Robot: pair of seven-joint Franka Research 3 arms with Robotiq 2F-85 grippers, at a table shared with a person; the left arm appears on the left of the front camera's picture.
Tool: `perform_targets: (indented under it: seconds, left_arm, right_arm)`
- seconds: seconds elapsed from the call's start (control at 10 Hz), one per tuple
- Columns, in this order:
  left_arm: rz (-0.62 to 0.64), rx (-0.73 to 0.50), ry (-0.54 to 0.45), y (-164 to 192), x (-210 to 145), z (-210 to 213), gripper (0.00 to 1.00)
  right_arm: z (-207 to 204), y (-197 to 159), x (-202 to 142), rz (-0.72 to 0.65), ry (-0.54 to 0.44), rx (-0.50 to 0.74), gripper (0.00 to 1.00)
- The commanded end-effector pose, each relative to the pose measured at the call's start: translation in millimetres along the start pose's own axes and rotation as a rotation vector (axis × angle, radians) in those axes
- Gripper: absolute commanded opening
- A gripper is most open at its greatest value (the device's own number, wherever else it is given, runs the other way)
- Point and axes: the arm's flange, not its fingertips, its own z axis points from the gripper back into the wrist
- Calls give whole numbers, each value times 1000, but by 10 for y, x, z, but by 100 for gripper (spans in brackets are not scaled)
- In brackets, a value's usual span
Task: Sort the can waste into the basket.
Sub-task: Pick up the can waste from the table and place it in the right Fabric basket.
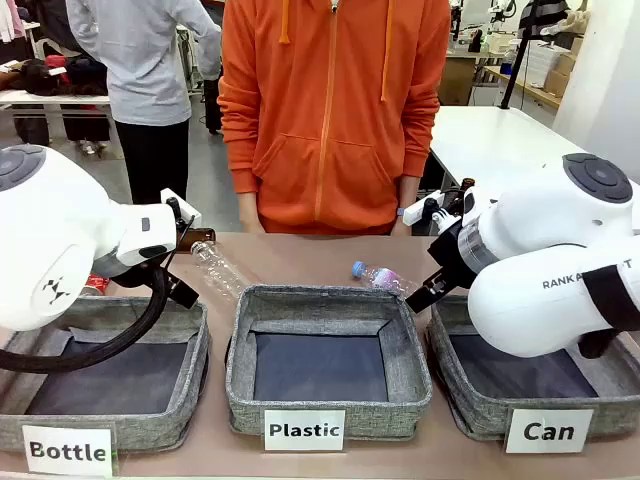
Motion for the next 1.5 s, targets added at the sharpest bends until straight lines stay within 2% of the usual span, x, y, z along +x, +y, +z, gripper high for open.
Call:
perform_targets:
  seconds: [0.0, 1.4]
  left_arm:
    - [0, 0, 0, 0, 0, 1, 100]
    - [0, 0, 0, 0, 0, 1, 100]
  right_arm:
    - [0, 0, 0, 0, 0, 0, 100]
    - [0, 0, 0, 0, 0, 0, 100]
